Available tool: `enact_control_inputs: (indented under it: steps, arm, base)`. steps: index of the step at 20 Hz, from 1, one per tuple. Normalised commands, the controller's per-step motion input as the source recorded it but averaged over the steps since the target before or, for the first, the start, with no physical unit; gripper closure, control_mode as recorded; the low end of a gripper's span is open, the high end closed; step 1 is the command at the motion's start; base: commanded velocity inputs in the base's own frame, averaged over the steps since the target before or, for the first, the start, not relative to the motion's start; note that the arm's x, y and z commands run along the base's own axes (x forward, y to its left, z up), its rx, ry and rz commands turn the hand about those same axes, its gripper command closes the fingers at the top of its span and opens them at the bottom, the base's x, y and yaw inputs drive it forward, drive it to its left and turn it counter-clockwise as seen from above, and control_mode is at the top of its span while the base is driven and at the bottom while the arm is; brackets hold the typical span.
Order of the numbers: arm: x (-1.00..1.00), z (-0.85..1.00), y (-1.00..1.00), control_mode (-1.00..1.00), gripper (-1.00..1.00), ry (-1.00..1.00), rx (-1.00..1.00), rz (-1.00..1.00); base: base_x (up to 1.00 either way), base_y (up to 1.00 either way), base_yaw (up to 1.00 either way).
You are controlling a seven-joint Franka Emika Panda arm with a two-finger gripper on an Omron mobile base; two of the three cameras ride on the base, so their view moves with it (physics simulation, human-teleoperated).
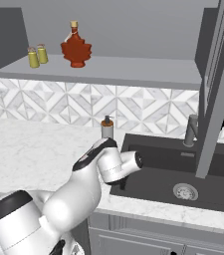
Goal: Put the shaker and condiment bottle from the counter next to their counterparts in the cabinet.
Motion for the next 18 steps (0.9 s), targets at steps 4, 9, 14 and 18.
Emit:
enact_control_inputs:
  steps: [4, 9, 14, 18]
  arm:
    - [0.0, -0.17, 0.0, -1.0, -1.0, 0.05, 0.0, 0.0]
    - [0.0, -0.18, 0.0, -1.0, -1.0, 0.03, 0.0, 0.0]
    - [0.1, -0.14, 0.0, -1.0, -1.0, 0.03, 0.0, 0.0]
    - [0.48, -0.11, 0.0, -1.0, -1.0, 0.02, 0.04, 0.0]
  base:
    - [0.0, 0.0, 0.0]
    - [0.0, 0.0, 0.0]
    - [0.0, 0.0, 0.0]
    - [0.0, 0.0, 0.0]
